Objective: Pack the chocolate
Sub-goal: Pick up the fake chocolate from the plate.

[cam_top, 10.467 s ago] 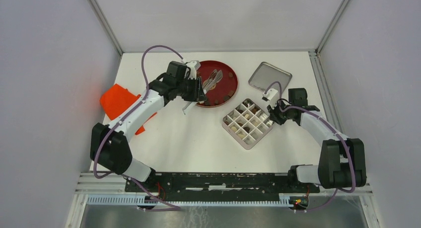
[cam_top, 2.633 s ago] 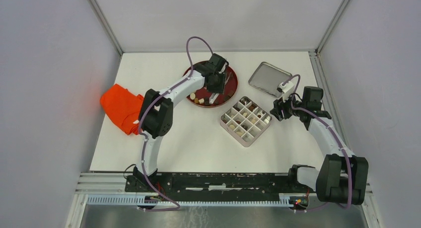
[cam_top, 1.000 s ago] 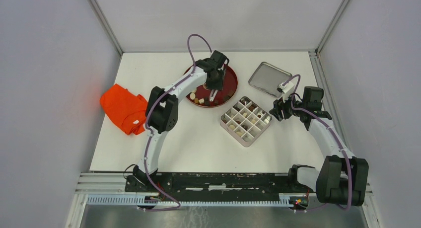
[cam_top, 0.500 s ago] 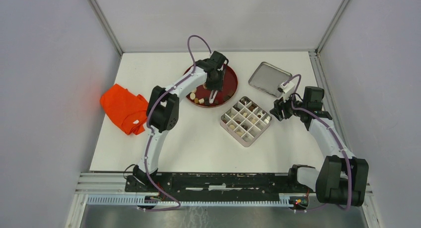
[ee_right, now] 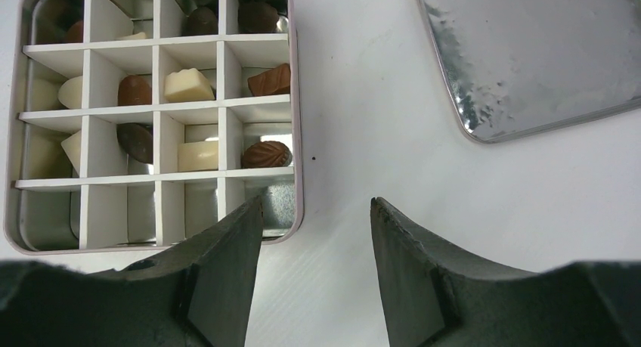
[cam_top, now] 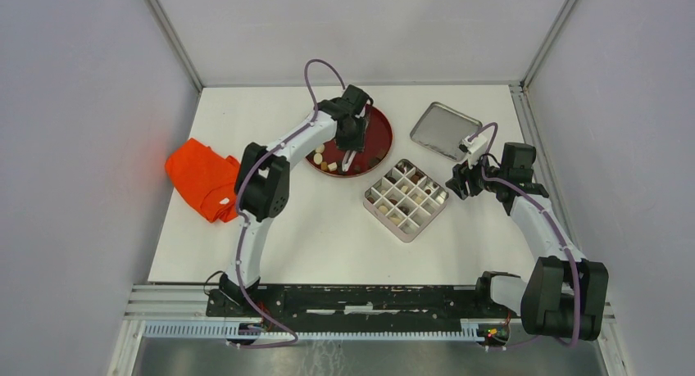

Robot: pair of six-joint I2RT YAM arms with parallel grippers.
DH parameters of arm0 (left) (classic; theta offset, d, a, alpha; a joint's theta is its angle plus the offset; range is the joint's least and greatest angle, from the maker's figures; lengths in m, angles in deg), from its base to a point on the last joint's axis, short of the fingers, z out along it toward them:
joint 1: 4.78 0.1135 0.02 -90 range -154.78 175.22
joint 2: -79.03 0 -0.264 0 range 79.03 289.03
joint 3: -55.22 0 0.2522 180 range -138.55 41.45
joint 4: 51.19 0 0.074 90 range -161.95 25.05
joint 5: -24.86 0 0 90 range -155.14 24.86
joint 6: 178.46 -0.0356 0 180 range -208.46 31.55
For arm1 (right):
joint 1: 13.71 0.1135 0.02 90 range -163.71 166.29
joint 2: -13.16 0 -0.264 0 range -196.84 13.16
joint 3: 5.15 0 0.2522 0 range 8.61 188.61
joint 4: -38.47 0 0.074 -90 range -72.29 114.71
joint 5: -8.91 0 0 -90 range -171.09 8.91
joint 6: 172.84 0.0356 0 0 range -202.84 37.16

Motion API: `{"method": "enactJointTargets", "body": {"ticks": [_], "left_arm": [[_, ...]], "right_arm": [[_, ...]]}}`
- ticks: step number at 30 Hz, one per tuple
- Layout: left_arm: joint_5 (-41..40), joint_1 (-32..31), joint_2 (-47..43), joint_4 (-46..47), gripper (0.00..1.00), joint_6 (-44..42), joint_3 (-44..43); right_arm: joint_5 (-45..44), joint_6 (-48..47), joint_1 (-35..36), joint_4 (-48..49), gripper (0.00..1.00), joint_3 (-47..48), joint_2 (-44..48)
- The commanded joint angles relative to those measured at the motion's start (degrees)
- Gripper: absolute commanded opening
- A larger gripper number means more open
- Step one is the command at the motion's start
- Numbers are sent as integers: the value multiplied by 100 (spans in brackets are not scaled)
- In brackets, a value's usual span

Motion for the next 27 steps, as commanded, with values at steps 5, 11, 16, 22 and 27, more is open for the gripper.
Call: {"method": "enactJointTargets", "body": {"ticks": [5, 11, 16, 22, 27], "left_arm": [[542, 129, -1372, 571, 2, -288, 664], [703, 281, -1673, 665, 2, -405, 1040], [843, 386, -1834, 710, 2, -510, 1263], [1000, 487, -2187, 879, 2, -736, 1827], [1178, 550, -2613, 1081, 2, -807, 2367]], "right_arm": [[295, -198, -43, 47, 61, 148, 69], [314, -248, -44, 53, 61, 130, 23], [367, -317, -37, 48, 62, 129, -51], [165, -502, 53, -73, 74, 216, -238], [-532, -583, 508, -49, 74, 302, -467]]}}
